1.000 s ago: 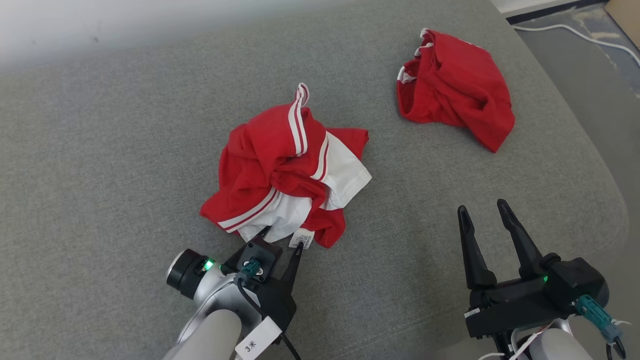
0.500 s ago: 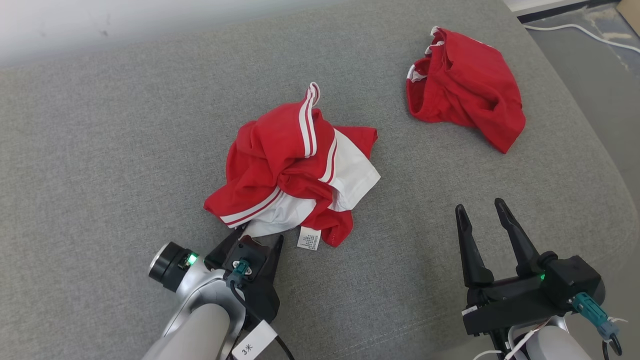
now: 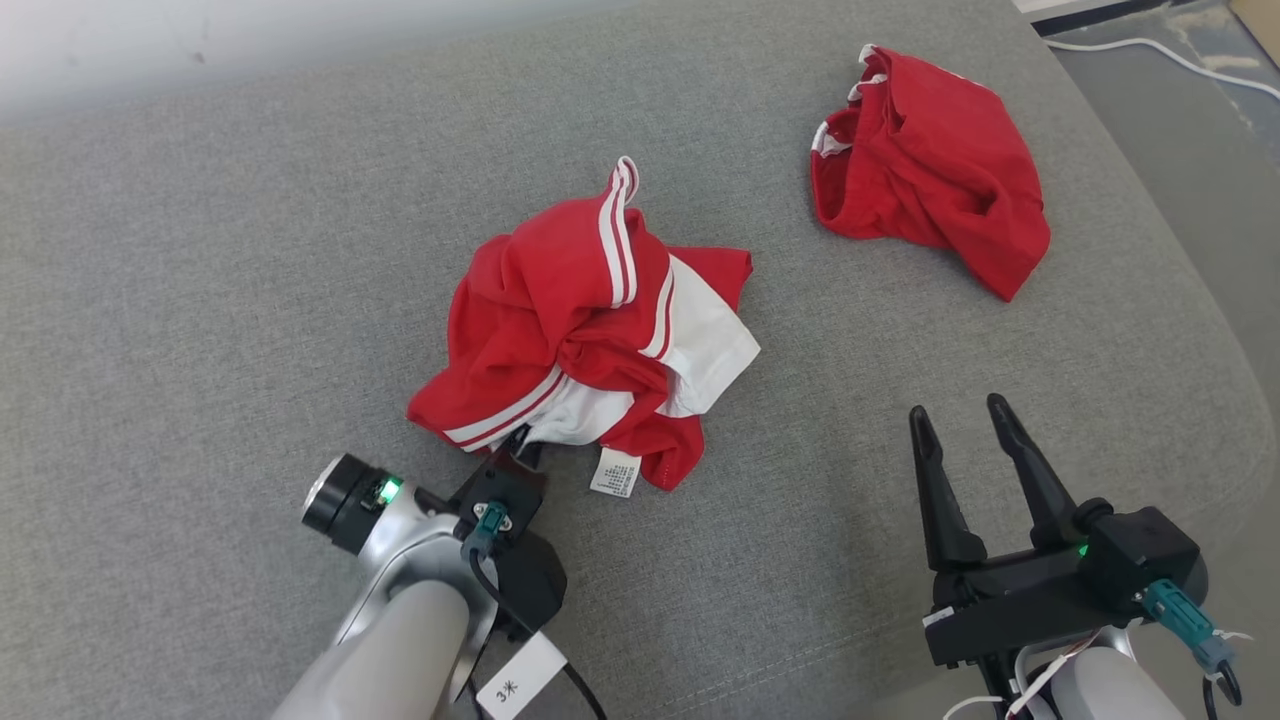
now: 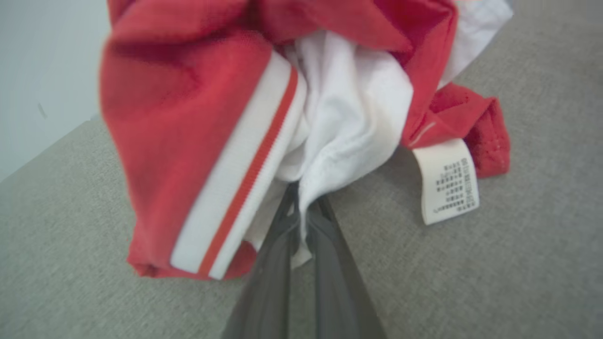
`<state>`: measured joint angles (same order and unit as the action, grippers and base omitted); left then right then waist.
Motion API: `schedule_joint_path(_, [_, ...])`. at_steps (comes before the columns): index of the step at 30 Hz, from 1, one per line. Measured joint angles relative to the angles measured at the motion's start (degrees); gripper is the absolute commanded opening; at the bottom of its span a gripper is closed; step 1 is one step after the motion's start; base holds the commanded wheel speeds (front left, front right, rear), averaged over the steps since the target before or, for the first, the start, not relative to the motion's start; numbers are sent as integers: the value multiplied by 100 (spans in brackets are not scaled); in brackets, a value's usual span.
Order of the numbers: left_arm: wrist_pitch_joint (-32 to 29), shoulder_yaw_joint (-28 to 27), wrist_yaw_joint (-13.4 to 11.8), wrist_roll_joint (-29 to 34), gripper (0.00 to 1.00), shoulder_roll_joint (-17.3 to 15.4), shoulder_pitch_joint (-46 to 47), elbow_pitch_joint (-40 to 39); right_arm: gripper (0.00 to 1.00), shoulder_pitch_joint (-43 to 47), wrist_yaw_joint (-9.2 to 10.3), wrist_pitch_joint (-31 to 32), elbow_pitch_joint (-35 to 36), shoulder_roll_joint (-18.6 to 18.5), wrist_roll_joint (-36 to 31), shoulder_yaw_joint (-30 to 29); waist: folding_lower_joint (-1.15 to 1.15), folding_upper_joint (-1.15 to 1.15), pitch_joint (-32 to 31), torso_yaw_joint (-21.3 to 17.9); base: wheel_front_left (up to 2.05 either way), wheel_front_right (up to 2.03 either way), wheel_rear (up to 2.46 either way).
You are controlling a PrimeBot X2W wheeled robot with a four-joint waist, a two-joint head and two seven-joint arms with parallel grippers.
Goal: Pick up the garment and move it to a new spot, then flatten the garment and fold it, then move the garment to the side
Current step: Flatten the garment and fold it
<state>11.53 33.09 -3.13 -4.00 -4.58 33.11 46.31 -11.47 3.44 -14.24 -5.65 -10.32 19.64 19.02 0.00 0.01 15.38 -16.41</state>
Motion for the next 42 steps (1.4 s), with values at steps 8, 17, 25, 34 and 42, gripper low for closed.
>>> schedule_joint_path(8, [178,-493,127,-813,0,158,62,-360,100,8,-96,-3,-144,-35,1,-5,0,-1,-36,124,0,0,0])
schedule_joint_path(17, [229,-820,669,-1820,0,220,42,-1282,100,-227,-486,29,-708,100,9,467,0,-1,-126,494,0,0,0])
schedule_joint_path(25, [245,-266,773,-2568,0,209,-256,-2104,100,-680,-828,159,-1121,505,-51,1146,0,-1,-214,761,0,0,0])
schedule_joint_path(34, [167,431,751,-3178,0,189,-300,-2888,100,-876,-910,163,-1552,563,-57,1483,0,-1,-263,782,0,0,0])
schedule_joint_path(42, [-9,739,504,-3304,0,185,-286,-3150,100,-907,-957,155,-1779,608,55,1651,0,-1,-266,739,0,0,0])
